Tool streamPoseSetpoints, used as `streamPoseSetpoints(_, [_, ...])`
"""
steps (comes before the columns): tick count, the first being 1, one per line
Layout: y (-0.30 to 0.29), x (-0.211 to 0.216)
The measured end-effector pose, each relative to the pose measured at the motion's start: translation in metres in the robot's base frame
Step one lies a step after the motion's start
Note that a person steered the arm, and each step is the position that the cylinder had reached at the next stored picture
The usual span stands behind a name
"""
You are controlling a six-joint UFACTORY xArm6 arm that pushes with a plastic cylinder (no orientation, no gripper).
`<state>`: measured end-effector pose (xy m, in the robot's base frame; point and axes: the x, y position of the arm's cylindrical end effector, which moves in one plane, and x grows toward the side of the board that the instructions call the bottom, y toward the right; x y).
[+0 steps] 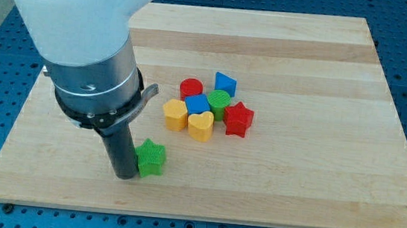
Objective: Push the green star closer to the red circle
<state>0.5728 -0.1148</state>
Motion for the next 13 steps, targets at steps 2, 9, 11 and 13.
streamPoseSetpoints(2, [0.053,0.025])
streamPoseSetpoints(9, [-0.04,-0.046])
streamPoseSetpoints(11, [-0.069,-0.056])
streamPoseSetpoints(13, [-0.052,-0.104])
